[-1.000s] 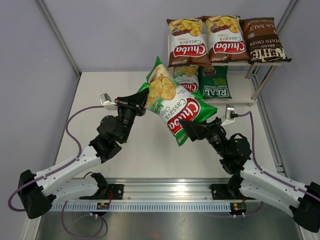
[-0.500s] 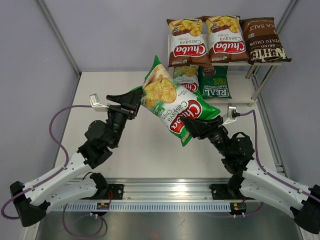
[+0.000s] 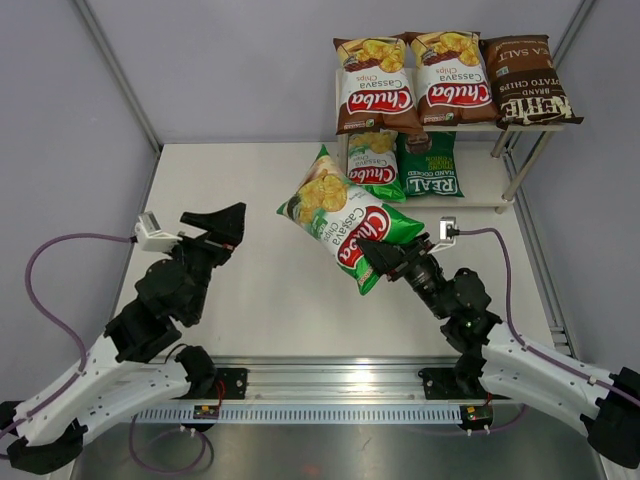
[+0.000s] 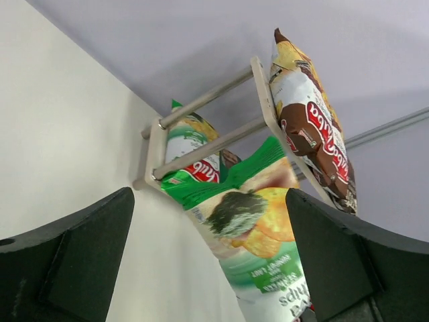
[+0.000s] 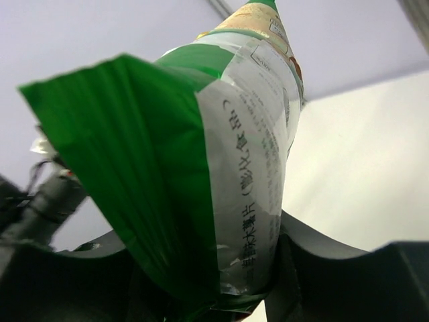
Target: Place and organize the chips bags onto the shelf
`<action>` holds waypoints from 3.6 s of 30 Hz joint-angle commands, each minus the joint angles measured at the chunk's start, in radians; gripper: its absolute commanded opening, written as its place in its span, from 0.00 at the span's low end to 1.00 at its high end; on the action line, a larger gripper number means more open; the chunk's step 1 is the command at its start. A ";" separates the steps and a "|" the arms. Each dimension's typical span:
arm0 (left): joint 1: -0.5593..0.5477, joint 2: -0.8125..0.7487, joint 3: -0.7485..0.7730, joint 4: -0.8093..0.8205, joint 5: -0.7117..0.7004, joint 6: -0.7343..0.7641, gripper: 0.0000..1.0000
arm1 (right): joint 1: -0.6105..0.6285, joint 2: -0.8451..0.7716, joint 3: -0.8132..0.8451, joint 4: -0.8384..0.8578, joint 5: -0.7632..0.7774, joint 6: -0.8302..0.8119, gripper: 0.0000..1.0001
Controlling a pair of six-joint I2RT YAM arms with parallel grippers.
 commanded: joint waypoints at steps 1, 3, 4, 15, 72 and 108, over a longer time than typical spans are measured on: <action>-0.002 -0.042 0.076 -0.161 -0.096 0.141 0.99 | -0.027 -0.017 -0.038 0.031 0.130 0.056 0.34; -0.002 -0.030 0.128 -0.244 -0.058 0.210 0.99 | -0.057 -0.018 -0.086 0.045 0.147 0.099 0.34; -0.002 -0.016 0.149 -0.322 -0.019 0.239 0.99 | -0.095 -0.020 -0.104 0.083 0.143 0.146 0.34; -0.002 0.038 0.216 -0.617 0.340 0.459 0.99 | -0.264 -0.098 -0.176 0.094 0.177 0.237 0.35; -0.004 -0.249 0.004 -0.544 0.395 0.588 0.99 | -1.134 1.120 0.322 0.835 -0.256 0.552 0.36; -0.004 -0.261 -0.004 -0.542 0.407 0.588 0.99 | -1.147 1.301 0.305 0.838 -0.307 0.484 0.61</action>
